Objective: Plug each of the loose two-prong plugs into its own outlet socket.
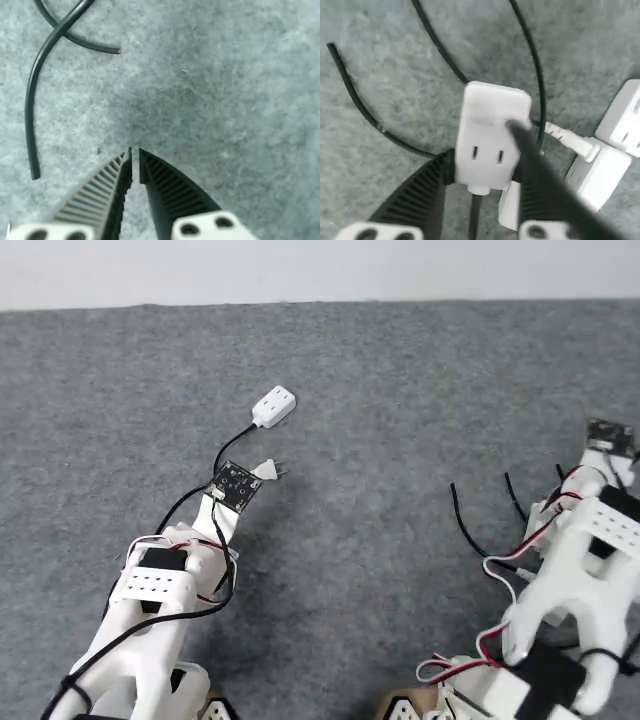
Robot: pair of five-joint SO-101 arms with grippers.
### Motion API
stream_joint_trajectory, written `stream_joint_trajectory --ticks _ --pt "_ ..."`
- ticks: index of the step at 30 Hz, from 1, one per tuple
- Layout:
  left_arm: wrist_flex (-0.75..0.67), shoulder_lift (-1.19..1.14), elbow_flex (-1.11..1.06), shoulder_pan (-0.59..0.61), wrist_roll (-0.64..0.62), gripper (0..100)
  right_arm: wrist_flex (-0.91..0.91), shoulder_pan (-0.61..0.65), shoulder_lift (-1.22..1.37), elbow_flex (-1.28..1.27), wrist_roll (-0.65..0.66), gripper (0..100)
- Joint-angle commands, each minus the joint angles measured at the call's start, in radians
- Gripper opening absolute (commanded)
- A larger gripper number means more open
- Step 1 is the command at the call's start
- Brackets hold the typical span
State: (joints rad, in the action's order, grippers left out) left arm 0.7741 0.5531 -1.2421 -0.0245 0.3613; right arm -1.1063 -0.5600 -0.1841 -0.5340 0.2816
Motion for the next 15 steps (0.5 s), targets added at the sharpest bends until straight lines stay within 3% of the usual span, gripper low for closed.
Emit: stream_joint_trajectory --ticks 1,8,15 --pt "-0.025 0.029 0.071 0.005 -0.089 8 -0.067 -0.001 0.005 0.101 -0.026 27.0" --pt "-0.066 0.02 0.107 0.089 -0.147 28 -0.348 0.091 0.004 0.305 -0.057 23.1" --pt "-0.061 0.018 0.271 0.17 -0.149 28 -0.409 0.228 0.016 0.302 -0.216 9.1"
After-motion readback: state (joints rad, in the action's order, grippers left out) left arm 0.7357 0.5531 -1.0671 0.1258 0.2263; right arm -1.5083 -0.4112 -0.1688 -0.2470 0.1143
